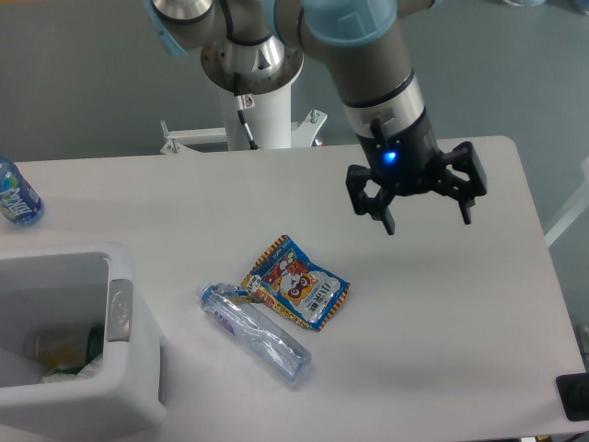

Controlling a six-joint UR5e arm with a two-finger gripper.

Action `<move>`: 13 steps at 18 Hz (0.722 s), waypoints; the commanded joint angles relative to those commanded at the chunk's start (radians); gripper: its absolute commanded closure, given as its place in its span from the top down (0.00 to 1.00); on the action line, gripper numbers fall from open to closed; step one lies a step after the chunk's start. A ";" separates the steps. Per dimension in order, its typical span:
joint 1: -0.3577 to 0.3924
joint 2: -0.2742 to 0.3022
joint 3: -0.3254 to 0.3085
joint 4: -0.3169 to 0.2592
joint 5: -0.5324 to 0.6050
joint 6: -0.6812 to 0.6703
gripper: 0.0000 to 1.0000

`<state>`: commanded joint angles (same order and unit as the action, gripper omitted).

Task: Place the trash in the trash can
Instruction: 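Move the open gripper over the colorful snack wrapper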

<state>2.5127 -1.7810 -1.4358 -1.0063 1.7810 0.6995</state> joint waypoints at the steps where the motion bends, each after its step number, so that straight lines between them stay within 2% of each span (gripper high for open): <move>1: 0.000 0.000 -0.005 0.000 0.003 0.000 1.00; 9: -0.014 -0.002 -0.034 0.008 -0.002 -0.017 1.00; 13: -0.015 -0.002 -0.100 0.041 -0.002 -0.029 1.00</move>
<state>2.4973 -1.7825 -1.5353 -0.9651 1.7794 0.6705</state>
